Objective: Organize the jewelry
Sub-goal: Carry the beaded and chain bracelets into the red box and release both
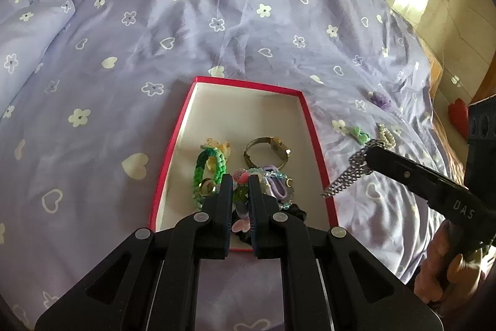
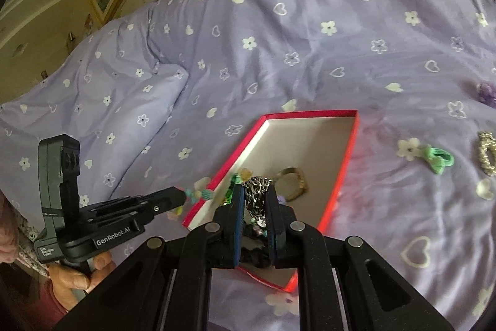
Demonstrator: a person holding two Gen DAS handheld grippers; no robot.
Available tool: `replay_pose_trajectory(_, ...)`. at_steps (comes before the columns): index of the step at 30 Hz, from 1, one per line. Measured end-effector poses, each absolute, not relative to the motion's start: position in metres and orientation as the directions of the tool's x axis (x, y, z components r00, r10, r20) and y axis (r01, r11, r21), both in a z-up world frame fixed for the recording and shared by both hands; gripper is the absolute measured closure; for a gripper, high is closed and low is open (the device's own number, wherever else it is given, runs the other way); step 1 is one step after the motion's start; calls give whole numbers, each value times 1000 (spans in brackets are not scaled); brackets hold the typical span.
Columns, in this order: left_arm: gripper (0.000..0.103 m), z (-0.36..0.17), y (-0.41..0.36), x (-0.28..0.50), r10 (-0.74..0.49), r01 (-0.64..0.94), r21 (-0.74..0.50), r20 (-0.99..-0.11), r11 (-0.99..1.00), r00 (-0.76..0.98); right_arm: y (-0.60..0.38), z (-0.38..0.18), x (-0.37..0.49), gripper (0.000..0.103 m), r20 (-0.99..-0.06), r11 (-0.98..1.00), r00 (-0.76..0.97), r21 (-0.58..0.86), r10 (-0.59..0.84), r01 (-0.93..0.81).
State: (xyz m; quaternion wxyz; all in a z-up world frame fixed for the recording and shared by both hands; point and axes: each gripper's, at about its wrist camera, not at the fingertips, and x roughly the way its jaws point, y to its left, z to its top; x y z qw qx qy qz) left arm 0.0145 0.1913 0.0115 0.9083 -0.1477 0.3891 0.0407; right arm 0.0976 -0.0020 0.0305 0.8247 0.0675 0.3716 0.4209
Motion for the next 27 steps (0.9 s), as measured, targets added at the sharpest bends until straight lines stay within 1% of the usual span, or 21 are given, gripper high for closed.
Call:
replay_pose_trajectory(10, 95, -3, 200, 32, -27, -205, -232, -722, 951, 691, 25, 15, 114, 91, -565, 621, 333, 454, 755, -639)
replay_pose_trajectory(21, 95, -48, 204, 54, -27, -235, -223, -776, 946, 630, 42, -41, 127, 90, -652, 647, 253, 479, 715, -593)
replay_pose_trajectory(27, 95, -59, 203, 56, 0, -237, -184, -790, 954, 613, 48, -55, 126, 90, -687, 657, 227, 465, 691, -593)
